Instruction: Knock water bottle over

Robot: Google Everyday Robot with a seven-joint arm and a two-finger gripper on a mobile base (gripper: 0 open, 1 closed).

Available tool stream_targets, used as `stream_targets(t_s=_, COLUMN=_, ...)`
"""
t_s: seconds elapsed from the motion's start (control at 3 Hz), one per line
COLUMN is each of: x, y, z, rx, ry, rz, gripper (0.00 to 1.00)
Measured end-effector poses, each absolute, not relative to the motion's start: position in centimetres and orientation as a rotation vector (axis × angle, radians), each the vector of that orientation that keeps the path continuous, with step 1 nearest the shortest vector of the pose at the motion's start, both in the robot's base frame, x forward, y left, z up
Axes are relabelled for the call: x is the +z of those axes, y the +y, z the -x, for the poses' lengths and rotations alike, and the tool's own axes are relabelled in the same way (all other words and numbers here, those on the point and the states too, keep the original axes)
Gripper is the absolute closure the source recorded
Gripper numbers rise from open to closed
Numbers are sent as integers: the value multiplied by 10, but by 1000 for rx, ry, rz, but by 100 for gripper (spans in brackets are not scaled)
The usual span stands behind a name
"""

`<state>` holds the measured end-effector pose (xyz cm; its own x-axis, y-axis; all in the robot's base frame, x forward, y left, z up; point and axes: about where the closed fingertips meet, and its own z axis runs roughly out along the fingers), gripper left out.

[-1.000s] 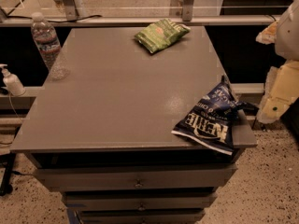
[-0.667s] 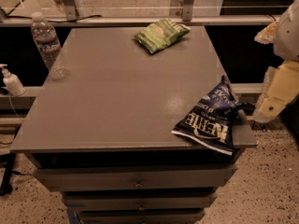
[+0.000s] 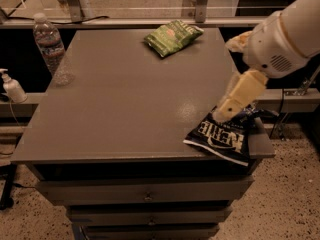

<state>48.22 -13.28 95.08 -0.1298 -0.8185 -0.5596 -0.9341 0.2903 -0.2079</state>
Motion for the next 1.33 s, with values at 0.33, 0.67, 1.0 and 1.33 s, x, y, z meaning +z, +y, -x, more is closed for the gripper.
stream_targets(t_s=0.33, x=952, y=-66, z=-512, rx=448, ry=1823, rz=1506, gripper=0)
stream_targets(t_s=0.67, x=955, y=-4, z=-532, rx=599, ry=1713, rz=1450, gripper=0)
stream_targets(t_s=1.0, x=955, y=-3, z=-532, rx=599, ry=1713, rz=1451, gripper=0)
stream_targets(t_s=1.33, x=952, y=20, z=-541, rx=605, ry=1683, rz=1437, gripper=0)
